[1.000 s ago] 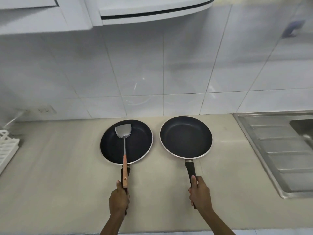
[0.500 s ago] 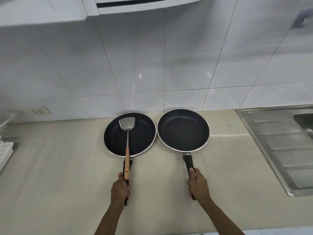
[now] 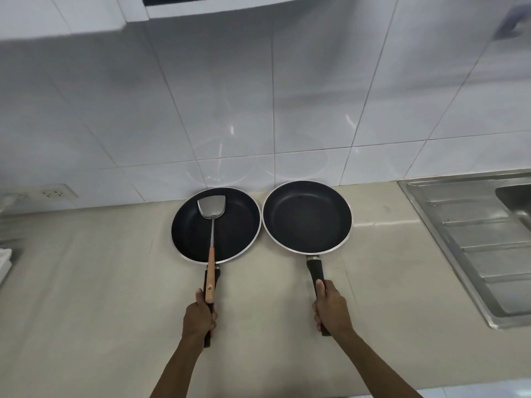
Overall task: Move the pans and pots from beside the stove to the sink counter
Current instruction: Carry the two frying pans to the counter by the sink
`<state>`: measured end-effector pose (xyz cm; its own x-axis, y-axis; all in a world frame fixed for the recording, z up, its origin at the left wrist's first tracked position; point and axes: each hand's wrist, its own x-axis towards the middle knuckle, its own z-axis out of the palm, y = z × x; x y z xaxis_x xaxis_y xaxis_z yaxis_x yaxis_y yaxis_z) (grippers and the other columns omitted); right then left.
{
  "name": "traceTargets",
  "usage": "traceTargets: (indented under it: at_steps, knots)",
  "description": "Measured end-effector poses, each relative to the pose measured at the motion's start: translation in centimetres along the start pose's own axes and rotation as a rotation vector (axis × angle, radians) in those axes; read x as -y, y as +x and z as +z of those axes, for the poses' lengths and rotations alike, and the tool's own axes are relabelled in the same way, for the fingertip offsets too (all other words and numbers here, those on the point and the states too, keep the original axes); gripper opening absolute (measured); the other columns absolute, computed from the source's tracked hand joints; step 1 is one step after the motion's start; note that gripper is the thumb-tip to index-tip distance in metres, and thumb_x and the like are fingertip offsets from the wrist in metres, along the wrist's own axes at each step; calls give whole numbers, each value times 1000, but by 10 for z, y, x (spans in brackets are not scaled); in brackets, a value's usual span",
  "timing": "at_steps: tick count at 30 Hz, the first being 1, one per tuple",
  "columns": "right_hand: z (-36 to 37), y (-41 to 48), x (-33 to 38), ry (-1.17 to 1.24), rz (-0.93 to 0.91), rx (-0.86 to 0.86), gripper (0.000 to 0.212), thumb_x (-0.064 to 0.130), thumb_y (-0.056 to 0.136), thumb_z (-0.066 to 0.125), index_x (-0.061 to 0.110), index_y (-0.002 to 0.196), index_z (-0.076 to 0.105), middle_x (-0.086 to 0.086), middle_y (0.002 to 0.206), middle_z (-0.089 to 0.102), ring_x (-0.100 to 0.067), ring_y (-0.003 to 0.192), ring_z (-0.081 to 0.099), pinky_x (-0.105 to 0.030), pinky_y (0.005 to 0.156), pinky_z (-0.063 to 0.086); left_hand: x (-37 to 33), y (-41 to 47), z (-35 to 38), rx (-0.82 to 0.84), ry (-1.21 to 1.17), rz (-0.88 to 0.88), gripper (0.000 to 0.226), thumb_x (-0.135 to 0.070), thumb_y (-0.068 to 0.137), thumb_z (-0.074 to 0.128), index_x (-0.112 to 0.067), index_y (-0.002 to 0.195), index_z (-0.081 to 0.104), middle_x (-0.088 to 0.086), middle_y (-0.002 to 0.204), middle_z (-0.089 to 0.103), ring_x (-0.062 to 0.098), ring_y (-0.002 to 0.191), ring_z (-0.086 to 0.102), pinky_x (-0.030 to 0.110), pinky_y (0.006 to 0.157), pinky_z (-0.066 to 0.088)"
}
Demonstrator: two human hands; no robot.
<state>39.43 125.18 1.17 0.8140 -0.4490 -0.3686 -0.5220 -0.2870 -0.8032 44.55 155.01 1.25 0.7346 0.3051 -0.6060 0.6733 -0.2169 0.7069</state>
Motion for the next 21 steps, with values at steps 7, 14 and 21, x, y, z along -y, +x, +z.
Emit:
traceTargets:
  at_steps: [7,14,21]
  knots:
    - [-3,-1,3,-66,-1,15,42,44,107,33,14,85,51,-8,56,61,-12,31,51,-27,32,47,2,2,0,13,-17,-9,75,-55,107,20,-7,61,54,4,44,49,21,41,42,30,46,36]
    - [-9,-4,9,4,48,63,39,41,107,33,14,85,51,-10,59,63,-17,33,53,-28,32,46,4,3,-6,43,-24,-8,75,-56,107,21,-7,64,59,3,44,55,18,38,47,29,46,40]
    - [-22,-35,-11,102,88,150,45,45,106,39,7,92,59,-12,64,68,-18,38,59,-29,39,54,49,-40,-11,-46,-119,-30,77,-70,99,30,-8,68,62,5,47,59,20,36,52,26,42,41]
